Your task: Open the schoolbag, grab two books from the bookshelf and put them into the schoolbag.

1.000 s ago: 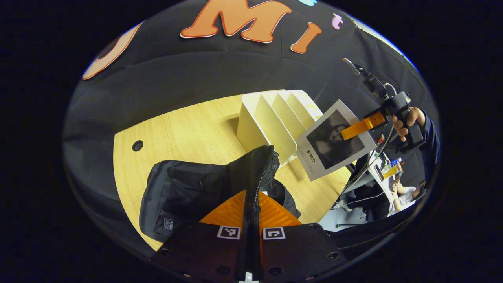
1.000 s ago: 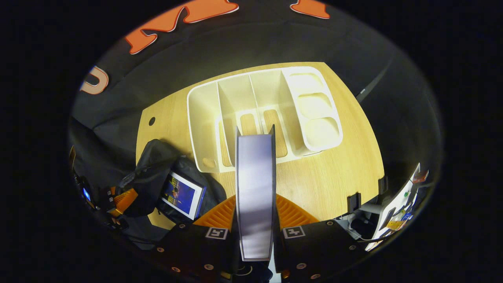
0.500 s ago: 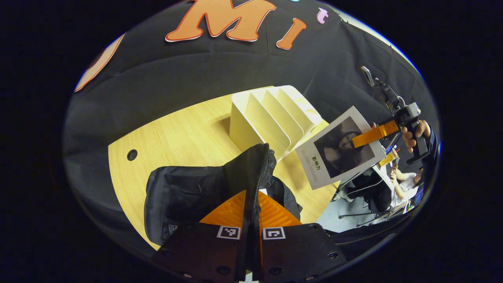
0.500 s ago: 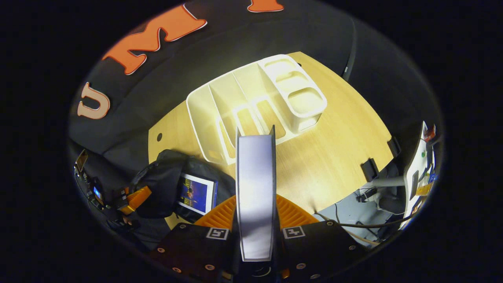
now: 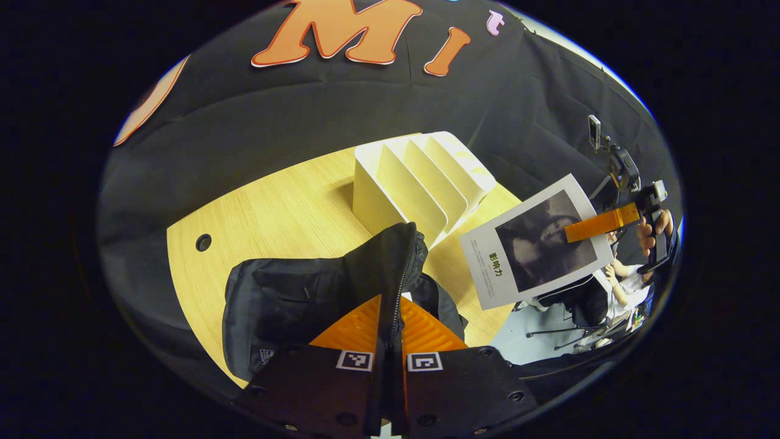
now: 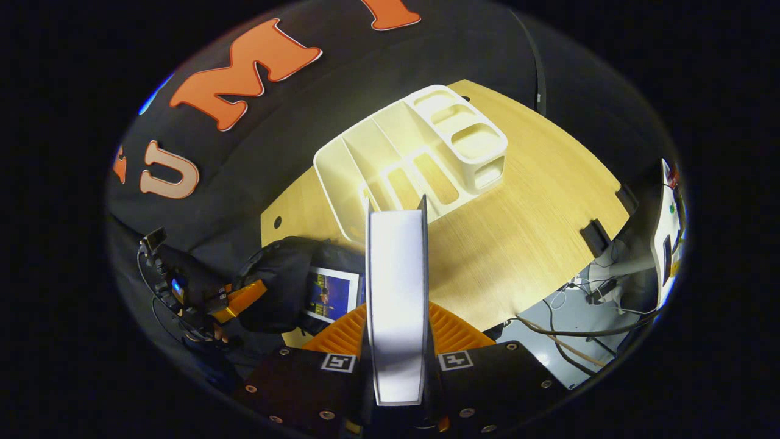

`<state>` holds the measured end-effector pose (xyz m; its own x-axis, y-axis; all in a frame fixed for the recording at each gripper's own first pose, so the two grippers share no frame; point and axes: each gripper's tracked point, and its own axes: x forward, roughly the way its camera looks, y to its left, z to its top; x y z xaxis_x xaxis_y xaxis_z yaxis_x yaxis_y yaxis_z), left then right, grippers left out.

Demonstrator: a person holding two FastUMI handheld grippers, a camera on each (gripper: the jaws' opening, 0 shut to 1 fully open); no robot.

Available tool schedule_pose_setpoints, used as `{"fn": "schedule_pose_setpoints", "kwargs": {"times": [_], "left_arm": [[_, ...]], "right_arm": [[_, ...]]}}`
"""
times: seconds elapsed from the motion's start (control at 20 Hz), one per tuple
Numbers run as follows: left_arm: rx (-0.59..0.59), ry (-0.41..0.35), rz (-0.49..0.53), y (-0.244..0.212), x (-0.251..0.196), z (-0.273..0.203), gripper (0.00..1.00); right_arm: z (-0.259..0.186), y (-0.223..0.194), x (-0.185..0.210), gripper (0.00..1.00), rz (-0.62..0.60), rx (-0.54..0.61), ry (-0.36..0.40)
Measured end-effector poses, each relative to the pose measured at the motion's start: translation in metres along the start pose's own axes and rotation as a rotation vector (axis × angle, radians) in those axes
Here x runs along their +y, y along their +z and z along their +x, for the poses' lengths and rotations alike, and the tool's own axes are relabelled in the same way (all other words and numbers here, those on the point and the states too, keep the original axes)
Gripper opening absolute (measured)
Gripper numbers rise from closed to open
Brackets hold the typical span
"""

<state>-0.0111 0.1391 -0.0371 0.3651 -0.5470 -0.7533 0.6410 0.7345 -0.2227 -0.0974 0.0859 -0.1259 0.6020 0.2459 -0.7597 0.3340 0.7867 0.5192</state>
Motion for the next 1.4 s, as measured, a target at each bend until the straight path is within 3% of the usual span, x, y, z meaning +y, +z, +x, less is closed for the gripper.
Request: {"fn": "schedule_pose_setpoints", "kwargs": {"times": [0.2,0.5,1.1,1.2,1.4], "left_arm": [[-0.004,0.004,0.006,0.000,-0.001,-0.005,0.07],[-0.004,-0.002,0.018,0.002,-0.002,-0.004,0.07],[-0.013,0.003,0.006,0.001,-0.004,-0.007,0.07],[-0.017,-0.022,-0.006,0.000,-0.010,-0.006,0.06],[-0.026,-0.047,-0.037,0.001,-0.014,-0.007,0.07]], "right_arm": [[0.002,-0.015,0.025,0.34,0.006,-0.012,0.115],[0.041,-0.044,0.056,0.34,0.037,0.026,0.236],[0.119,-0.064,0.104,0.34,0.188,0.044,0.424],[0.133,-0.066,0.115,0.34,0.262,0.054,0.463],[0.161,-0.079,0.135,0.34,0.293,0.048,0.506]]}}
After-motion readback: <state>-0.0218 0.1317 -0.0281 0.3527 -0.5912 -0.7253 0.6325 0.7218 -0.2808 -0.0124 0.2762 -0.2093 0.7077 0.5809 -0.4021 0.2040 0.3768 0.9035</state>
